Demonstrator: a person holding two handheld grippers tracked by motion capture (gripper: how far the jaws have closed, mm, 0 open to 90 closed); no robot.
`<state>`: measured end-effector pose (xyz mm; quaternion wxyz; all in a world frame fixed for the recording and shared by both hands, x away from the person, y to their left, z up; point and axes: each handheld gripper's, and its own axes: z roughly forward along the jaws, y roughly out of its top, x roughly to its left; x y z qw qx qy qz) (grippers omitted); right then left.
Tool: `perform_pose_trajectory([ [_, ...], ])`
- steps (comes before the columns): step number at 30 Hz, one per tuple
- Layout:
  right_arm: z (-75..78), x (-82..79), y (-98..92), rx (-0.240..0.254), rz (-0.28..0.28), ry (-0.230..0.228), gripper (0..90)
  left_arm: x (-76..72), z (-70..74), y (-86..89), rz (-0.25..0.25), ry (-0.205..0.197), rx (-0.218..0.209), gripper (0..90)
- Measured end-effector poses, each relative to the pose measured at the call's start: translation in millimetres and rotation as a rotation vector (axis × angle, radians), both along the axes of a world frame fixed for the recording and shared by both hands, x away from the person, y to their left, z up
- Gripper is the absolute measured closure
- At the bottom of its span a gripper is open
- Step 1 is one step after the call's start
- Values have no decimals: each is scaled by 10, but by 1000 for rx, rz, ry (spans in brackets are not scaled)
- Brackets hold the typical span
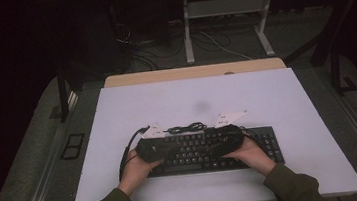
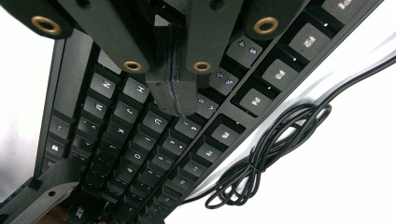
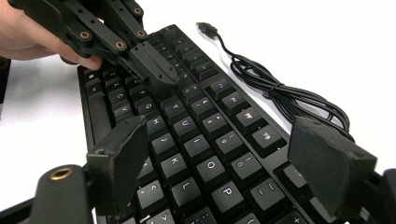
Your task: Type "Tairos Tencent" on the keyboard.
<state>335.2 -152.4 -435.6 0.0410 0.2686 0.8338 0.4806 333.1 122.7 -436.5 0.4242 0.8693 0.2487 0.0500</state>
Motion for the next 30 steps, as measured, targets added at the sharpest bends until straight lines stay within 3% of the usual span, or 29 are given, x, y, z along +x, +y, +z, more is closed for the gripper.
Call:
perform_pose_trajectory([
  [8,0,-1,2,-1,0,-2,197,-4,-6,-15,-4,1,15,893],
  [20,8,3,-7,0,-3,-4,197,-5,50,26,7,-9,-10,890],
  [30,10,3,-12,3,-4,-3,197,7,63,106,50,-2,-48,669],
])
